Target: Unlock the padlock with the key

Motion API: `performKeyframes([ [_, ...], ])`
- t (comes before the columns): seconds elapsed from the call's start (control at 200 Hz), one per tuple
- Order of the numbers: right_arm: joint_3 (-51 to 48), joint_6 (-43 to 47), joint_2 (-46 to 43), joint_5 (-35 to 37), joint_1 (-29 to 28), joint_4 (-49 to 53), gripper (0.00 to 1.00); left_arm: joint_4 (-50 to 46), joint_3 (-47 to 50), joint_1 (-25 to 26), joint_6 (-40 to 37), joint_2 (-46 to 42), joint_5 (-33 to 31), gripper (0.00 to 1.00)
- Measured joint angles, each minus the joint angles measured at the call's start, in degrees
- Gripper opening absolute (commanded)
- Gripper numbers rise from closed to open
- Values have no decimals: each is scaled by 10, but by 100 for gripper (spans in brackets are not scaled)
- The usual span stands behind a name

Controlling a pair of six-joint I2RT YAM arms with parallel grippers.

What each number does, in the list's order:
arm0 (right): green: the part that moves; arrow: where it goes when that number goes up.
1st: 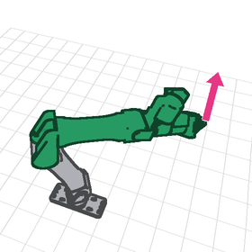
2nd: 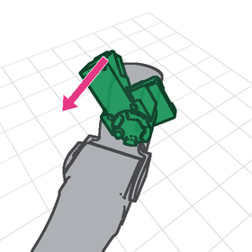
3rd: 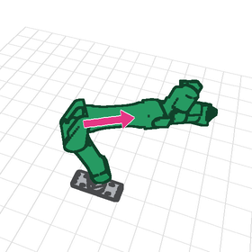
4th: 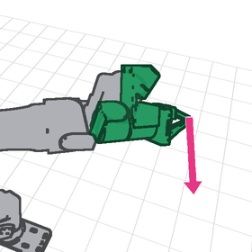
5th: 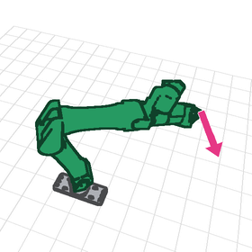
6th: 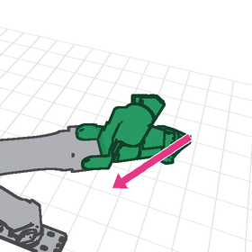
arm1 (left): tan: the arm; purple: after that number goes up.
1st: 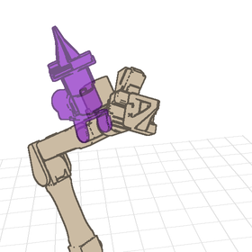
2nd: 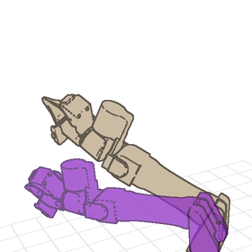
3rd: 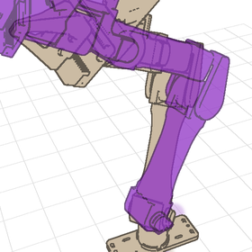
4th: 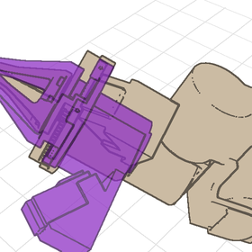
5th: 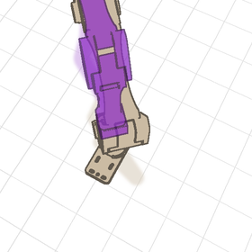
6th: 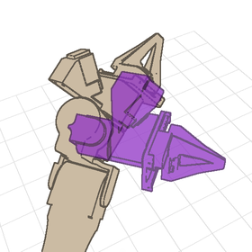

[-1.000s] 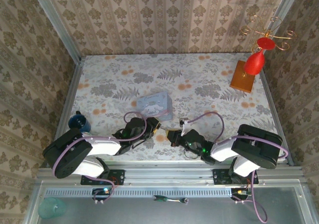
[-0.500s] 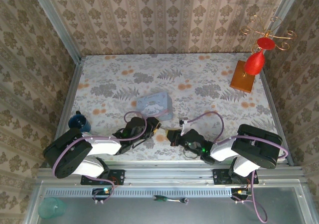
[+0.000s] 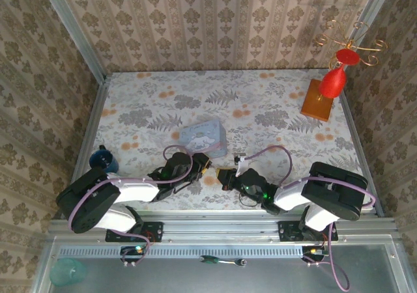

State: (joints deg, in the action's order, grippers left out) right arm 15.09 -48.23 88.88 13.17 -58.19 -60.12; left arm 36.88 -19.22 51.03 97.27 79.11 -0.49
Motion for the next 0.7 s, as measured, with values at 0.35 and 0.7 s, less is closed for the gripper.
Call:
performKeyframes([
  [0.35, -1, -5, 3, 3, 0, -2, 0, -17, -11, 0, -4, -1, -4, 0],
  [0.7, -14, -15, -6, 17, 0, 3, 0, -4, -11, -1, -4, 1, -6, 0],
])
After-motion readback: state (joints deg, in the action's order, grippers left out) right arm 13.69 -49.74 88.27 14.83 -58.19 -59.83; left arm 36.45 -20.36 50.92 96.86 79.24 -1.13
